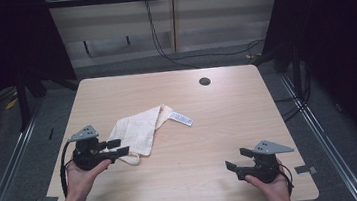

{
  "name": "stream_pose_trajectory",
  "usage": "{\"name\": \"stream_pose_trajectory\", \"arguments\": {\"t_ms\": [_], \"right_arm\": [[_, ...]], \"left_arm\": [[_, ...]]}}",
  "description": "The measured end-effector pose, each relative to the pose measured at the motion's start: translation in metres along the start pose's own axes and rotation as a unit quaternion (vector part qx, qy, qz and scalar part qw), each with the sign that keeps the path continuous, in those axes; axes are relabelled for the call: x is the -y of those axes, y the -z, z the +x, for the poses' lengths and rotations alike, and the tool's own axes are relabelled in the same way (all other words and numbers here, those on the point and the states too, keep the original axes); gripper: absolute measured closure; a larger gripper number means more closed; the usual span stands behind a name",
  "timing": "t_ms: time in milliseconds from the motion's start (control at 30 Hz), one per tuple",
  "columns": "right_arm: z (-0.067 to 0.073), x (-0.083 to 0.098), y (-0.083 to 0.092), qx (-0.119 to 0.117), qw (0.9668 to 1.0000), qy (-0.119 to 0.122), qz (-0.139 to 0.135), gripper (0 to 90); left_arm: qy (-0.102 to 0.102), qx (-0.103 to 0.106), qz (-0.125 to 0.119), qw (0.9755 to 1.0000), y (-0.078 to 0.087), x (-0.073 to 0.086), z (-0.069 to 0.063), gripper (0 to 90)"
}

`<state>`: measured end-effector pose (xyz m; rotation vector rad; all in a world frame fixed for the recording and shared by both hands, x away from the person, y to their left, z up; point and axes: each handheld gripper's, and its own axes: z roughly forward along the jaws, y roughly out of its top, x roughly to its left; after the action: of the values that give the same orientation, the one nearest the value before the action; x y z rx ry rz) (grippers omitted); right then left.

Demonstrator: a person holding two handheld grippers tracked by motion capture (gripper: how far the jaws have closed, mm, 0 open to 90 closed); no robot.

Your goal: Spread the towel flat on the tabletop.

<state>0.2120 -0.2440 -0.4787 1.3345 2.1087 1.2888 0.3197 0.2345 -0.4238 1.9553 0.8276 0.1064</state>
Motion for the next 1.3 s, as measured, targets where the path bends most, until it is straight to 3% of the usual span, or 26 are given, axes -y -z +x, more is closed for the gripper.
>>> {"name": "stream_pose_trajectory", "arguments": {"t_ms": [67,133,267,300,367,567,767,900,1067,1300], "right_arm": [[0.001,0.0,-0.001,-0.003,1.0,0.002,0.006,23.5],[0.002,0.0,-0.001,-0.003,1.0,0.003,0.004,23.6],[0.0,0.0,0.0,-0.002,1.0,0.001,0.0,23.8],[0.0,0.0,0.0,-0.001,1.0,0.001,0.0,23.8],[0.0,0.0,-0.001,-0.002,1.0,0.003,0.002,23.8],[0.001,0.0,-0.001,-0.004,0.9999,0.007,0.008,24.8],[0.002,0.0,-0.002,-0.01,0.9998,0.011,0.014,25.0],[0.002,0.0,-0.003,-0.01,0.9998,0.011,0.013,25.0],[0.004,0.0,-0.003,-0.012,0.9996,0.017,0.019,25.3],[0.004,0.0,-0.006,-0.013,0.9993,0.02,0.028,25.5]], "left_arm": [[-0.012,-0.013,0.008,0.9998,-0.002,-0.005,0.001,51.9],[-0.013,-0.008,0.009,0.9998,-0.005,-0.009,0.004,53.3],[-0.022,-0.024,0.015,0.9994,-0.012,-0.016,0.013,53.1],[-0.026,-0.03,0.016,0.9991,-0.014,-0.017,0.015,46.1],[-0.022,-0.025,0.016,0.9993,-0.019,-0.018,0.02,42.5],[-0.028,-0.045,0.041,0.9978,-0.033,-0.018,0.032,40.6],[-0.009,-0.036,0.06,0.9975,-0.045,-0.005,0.039,36.2],[-0.024,-0.038,0.085,0.9954,-0.056,0.005,0.039,38.0],[-0.035,-0.036,0.092,0.9944,-0.065,0.01,0.041,43.9],[-0.032,-0.031,0.103,0.9936,-0.076,0.014,0.046,41.0]]}}
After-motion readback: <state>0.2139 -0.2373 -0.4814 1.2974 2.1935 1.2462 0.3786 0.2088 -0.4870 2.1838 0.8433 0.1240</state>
